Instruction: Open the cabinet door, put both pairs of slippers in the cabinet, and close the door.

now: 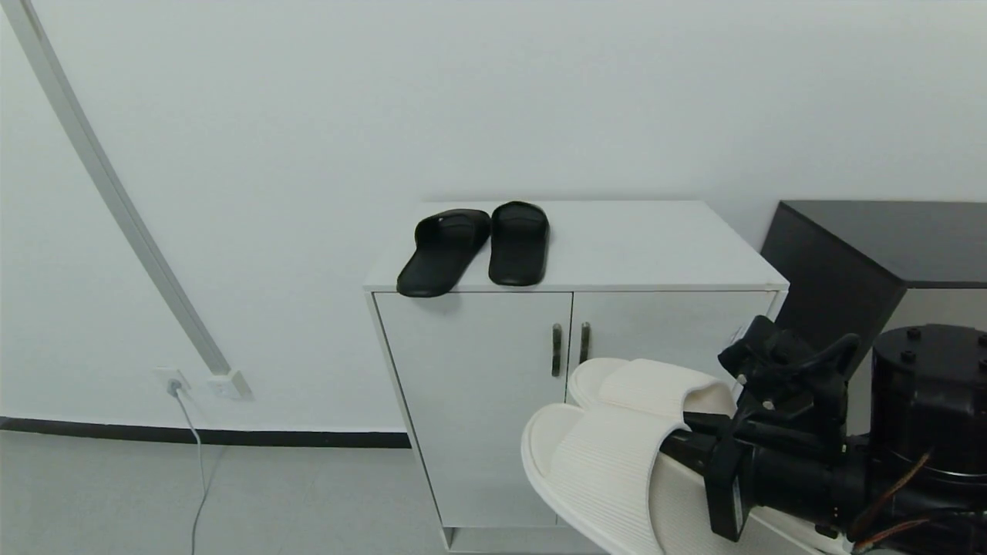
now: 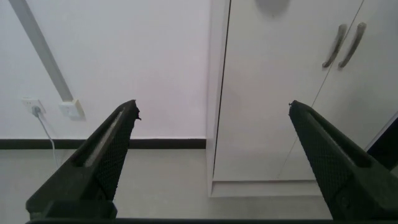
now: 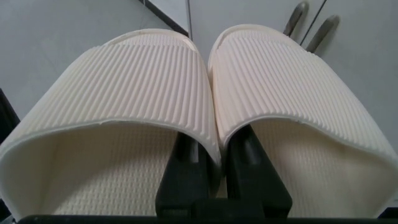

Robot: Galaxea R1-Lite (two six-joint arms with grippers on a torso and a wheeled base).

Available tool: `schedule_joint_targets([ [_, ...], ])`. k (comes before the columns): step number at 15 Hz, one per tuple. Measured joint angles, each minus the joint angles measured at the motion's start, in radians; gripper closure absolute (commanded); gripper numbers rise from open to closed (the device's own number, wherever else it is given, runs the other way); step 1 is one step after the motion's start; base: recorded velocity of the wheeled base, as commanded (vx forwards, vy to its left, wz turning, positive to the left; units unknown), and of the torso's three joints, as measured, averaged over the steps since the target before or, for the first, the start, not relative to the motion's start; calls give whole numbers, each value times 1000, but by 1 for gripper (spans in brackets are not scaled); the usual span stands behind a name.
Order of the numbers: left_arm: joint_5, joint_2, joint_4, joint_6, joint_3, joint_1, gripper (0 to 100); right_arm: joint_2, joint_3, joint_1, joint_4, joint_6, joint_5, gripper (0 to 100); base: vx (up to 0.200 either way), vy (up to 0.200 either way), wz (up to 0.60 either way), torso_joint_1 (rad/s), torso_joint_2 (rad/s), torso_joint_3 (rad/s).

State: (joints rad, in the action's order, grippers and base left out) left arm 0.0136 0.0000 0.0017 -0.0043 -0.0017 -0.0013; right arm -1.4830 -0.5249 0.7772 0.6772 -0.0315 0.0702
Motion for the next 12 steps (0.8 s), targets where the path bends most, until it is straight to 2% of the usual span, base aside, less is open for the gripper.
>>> schedule_joint_targets([
  [12, 0, 0, 0, 3, 0, -1, 0, -10, 15, 2, 10, -5, 0, 100, 0, 0, 0, -167, 497, 328],
])
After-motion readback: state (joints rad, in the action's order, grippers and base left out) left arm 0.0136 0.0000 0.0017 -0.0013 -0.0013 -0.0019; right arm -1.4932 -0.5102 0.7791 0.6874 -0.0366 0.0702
